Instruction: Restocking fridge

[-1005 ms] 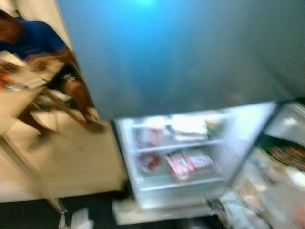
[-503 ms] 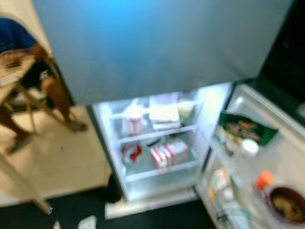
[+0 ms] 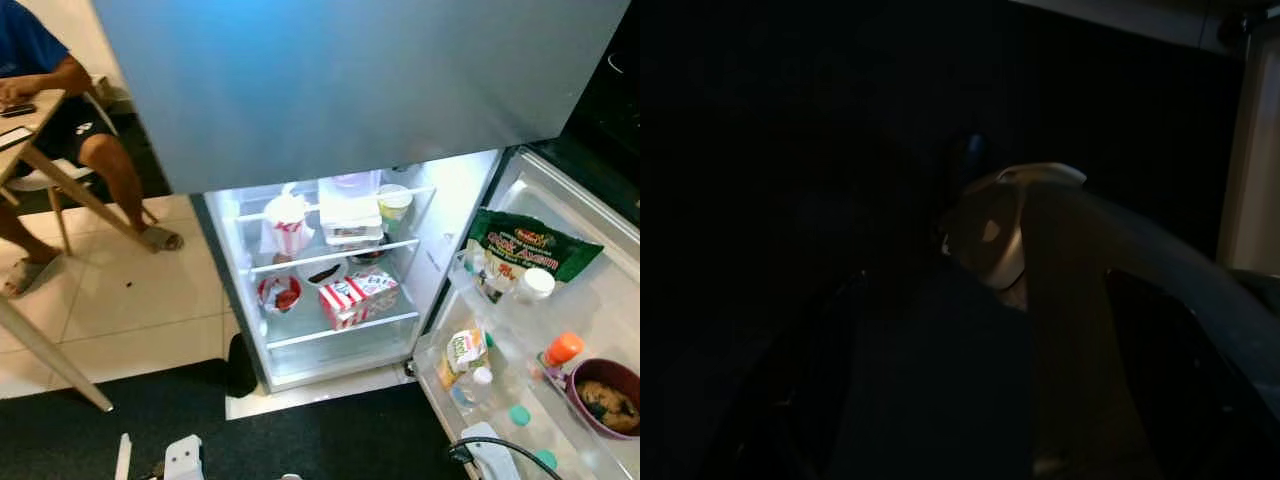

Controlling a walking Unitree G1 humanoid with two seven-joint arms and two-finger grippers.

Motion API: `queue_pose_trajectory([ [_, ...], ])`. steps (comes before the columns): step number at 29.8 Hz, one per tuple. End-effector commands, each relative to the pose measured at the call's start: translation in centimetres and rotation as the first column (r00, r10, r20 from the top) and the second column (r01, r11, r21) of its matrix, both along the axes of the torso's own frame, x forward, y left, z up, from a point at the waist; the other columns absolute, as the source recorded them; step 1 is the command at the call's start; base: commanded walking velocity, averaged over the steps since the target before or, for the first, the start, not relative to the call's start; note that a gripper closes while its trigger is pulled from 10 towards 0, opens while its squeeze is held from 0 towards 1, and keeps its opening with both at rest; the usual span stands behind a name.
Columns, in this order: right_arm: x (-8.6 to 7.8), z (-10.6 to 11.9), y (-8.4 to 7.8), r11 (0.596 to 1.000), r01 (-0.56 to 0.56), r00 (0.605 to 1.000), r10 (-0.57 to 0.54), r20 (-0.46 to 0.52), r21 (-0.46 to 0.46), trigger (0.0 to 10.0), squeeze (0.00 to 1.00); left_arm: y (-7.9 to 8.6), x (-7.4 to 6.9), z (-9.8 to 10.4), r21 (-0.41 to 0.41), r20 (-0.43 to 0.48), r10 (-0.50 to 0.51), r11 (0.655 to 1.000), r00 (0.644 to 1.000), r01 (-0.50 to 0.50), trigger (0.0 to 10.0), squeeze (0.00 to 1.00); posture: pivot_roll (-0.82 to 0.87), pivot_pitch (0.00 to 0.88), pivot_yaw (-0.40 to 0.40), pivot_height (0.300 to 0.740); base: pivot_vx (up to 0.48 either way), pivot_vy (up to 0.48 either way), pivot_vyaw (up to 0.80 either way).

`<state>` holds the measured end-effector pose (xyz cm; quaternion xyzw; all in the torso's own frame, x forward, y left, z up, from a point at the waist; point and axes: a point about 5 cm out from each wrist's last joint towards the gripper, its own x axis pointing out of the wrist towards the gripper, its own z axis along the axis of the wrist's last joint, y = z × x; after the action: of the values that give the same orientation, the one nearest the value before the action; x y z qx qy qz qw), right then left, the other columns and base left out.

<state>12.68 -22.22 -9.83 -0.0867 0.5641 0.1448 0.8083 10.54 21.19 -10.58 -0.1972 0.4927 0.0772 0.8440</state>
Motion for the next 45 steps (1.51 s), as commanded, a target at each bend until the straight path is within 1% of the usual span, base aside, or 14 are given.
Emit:
queue_pose_trajectory([
  [1,-0.46,-0.13,-0.07,1.0,0.006,1.0,-0.006,-0.012,0.0,10.0,0.0,0.02,0.03,0.0,0.004,-0.005,-0.015,1.0,1.0,0.015,10.0,0.0,-0.06,0.0,-0.009,0.74,-0.476,0.0,0.0],
  [17,-0.76,-0.19,-0.31,1.0,0.002,1.0,-0.002,-0.02,-0.016,10.0,0.0,-0.14,0.1,0.0,0.001,-0.003,-0.027,1.0,1.0,0.027,10.0,0.0,-0.06,0.0,-0.007,0.74,-0.437,0.0,0.0],
  [26,-0.85,-0.22,-0.38,1.0,0.0,1.0,-0.001,-0.023,-0.027,10.0,0.0,-0.24,0.04,-0.03,-0.005,-0.004,-0.026,1.0,1.0,0.026,10.0,0.0,-0.06,0.0,-0.006,0.74,0.059,0.0,0.0],
  [30,-0.85,-0.19,-0.54,0.999,0.002,1.0,-0.003,-0.02,-0.036,10.0,0.0,0.0,0.11,0.03,0.022,0.003,-0.026,0.999,1.0,0.026,10.0,0.0,-0.06,0.0,-0.007,0.74,0.0,0.0,0.0],
  [36,-1.0,-0.22,-0.66,0.999,-0.003,1.0,0.002,-0.03,-0.046,10.0,0.0,0.21,0.24,0.16,0.032,0.025,-0.041,0.999,0.999,0.04,10.0,0.0,-0.06,0.0,-0.007,0.74,0.0,0.0,0.0],
  [39,-1.26,-0.3,-0.66,0.999,-0.012,0.999,0.01,-0.049,-0.043,10.0,0.0,0.27,0.19,0.16,0.036,0.024,-0.043,0.998,0.999,0.042,10.0,0.0,-0.06,0.0,-0.006,0.74,0.0,0.0,-0.8],
  [45,-1.37,-0.33,-0.66,0.999,-0.012,0.999,0.01,-0.052,-0.043,10.0,0.0,0.32,0.18,0.16,0.049,0.023,-0.048,0.998,0.999,0.047,10.0,0.0,-0.06,0.0,-0.006,0.74,0.0,0.0,-0.8],
])
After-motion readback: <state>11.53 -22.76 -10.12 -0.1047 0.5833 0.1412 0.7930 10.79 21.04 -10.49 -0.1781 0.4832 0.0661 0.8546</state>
